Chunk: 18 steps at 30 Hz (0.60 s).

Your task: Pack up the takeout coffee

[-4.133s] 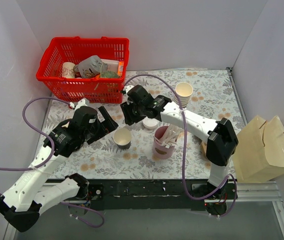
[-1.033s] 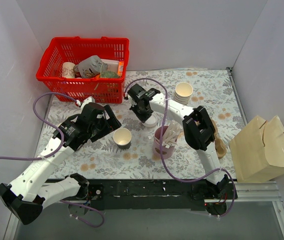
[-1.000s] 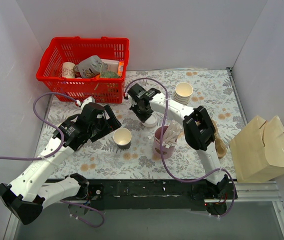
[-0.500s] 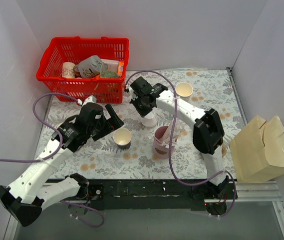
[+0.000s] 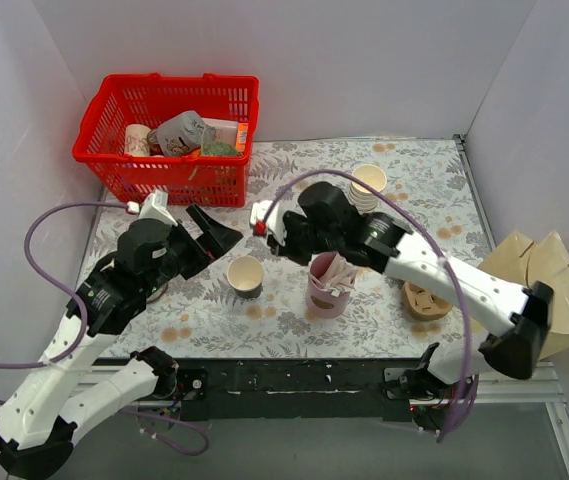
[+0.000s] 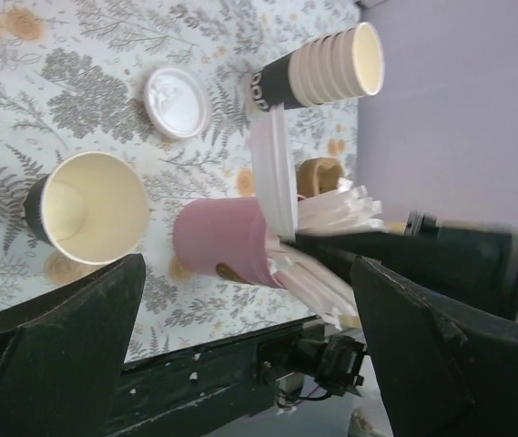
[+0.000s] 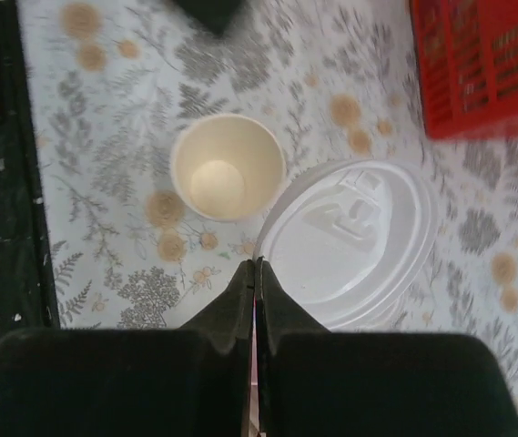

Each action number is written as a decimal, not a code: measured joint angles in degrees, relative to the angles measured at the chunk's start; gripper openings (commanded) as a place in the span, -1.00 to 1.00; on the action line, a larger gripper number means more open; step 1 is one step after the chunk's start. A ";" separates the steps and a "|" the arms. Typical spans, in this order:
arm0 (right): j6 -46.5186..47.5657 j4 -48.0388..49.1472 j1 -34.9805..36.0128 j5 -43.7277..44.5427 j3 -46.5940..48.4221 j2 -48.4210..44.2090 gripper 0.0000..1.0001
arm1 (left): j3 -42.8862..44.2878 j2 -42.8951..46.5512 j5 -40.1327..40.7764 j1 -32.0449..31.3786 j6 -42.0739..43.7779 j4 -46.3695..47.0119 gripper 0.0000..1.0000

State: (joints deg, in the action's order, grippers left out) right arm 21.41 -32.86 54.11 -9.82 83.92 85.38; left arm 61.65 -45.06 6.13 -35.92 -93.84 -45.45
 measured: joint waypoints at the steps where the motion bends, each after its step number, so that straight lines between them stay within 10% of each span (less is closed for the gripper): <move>1: 2.58 1.95 1.95 -1.14 -2.84 -3.54 -0.97 | 0.00 1.14 -0.04 0.00 -0.63 0.66 0.96; 7: 13.68 7.82 7.98 -6.69 -9.09 -16.83 -0.97 | 1.05 4.31 -3.76 0.00 -2.89 4.11 0.96; 18: 19.96 1.75 10.86 -4.70 -2.69 -9.70 -0.97 | -1.29 -0.94 -14.67 0.00 -2.27 8.00 0.96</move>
State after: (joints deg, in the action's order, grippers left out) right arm 41.36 -31.11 64.97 -14.52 81.23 75.68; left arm 60.36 -46.00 -8.54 -35.92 -96.12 -37.45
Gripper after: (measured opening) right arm 0.021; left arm 0.981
